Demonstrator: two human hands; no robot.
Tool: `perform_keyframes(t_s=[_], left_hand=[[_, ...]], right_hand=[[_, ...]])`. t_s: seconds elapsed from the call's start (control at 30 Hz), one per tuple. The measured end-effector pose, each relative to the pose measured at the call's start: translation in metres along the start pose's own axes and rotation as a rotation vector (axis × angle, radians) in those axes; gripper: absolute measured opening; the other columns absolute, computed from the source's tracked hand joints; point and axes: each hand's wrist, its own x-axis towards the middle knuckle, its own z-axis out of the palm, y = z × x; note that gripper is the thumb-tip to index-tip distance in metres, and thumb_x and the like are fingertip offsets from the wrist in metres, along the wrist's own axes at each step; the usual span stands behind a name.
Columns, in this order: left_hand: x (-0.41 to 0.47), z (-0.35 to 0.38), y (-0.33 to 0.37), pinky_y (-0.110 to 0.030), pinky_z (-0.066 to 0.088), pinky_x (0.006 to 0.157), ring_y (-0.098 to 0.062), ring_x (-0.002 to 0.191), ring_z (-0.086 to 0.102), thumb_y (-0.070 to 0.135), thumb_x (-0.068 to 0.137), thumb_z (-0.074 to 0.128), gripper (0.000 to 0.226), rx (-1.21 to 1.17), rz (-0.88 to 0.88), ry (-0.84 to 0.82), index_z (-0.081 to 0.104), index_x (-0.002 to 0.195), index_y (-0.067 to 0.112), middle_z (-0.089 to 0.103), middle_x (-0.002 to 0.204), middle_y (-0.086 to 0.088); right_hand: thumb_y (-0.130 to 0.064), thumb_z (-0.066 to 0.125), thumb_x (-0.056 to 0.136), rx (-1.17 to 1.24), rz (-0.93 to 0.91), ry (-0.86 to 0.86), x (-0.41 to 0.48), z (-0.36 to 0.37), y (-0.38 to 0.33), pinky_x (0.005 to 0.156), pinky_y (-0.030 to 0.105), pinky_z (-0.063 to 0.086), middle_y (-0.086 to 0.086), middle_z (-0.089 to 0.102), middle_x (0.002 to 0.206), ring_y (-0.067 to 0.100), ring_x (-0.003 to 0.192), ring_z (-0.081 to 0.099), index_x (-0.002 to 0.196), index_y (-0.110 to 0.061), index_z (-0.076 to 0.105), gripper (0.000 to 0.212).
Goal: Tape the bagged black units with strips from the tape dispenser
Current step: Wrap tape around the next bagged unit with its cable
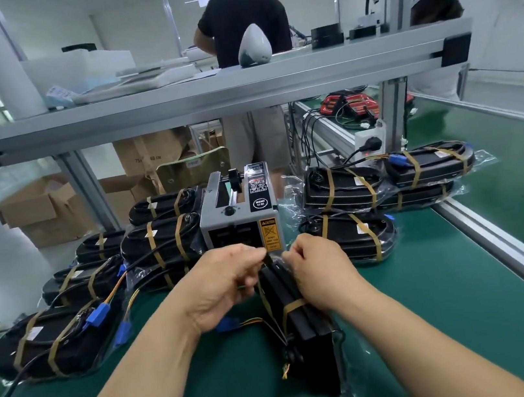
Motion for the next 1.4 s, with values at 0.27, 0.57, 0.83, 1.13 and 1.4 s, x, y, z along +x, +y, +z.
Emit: perform_keyframes(t_s=[0.27,0.57,0.83,1.13,1.4], left_hand=[[0.005,0.007,0.006,-0.018,0.034,0.047,-0.008,0.046,0.038,0.014,0.088,0.07,0.015,0.234,-0.015,0.089,0.066,0.073,0.012,0.046,0.054,-0.001],[0.007,0.016,0.0,-0.015,0.032,0.039,-0.004,0.037,0.035,0.009,0.087,0.069,0.018,0.265,0.059,0.184,0.063,0.071,0.009,0.043,0.043,0.006],[0.009,0.016,-0.006,-0.017,0.034,0.041,-0.003,0.038,0.038,0.007,0.087,0.069,0.023,0.24,0.086,0.206,0.06,0.066,0.011,0.046,0.045,0.006],[0.015,0.015,-0.009,-0.017,0.035,0.039,-0.003,0.037,0.039,0.009,0.084,0.072,0.028,0.296,0.111,0.243,0.06,0.06,0.012,0.047,0.043,0.008],[0.018,0.017,-0.02,-0.017,0.034,0.044,-0.005,0.053,0.045,0.023,0.078,0.076,0.014,0.369,0.127,0.4,0.064,0.075,0.017,0.055,0.061,0.009]], right_hand=[[-0.029,0.046,0.101,0.055,0.002,0.007,0.0,0.001,0.0,0.078,0.034,0.045,0.003,0.058,0.088,0.02,0.082,0.052,0.091,-0.016,0.055,0.018],[-0.029,0.045,0.102,0.036,-0.014,0.012,0.0,0.002,0.0,0.078,0.033,0.045,0.003,0.057,0.088,0.02,0.082,0.052,0.093,-0.016,0.054,0.018],[-0.029,0.043,0.102,0.001,-0.025,0.019,0.0,0.003,0.0,0.076,0.032,0.044,0.003,0.057,0.088,0.02,0.082,0.051,0.092,-0.017,0.053,0.018],[-0.032,0.046,0.102,-0.088,-0.018,0.01,0.0,0.003,-0.003,0.071,0.03,0.038,0.008,0.065,0.102,0.027,0.095,0.058,0.099,-0.012,0.057,0.023],[-0.034,0.046,0.103,-0.054,0.0,0.0,0.0,0.002,-0.004,0.074,0.033,0.043,0.007,0.065,0.099,0.026,0.093,0.059,0.094,-0.016,0.054,0.021]])
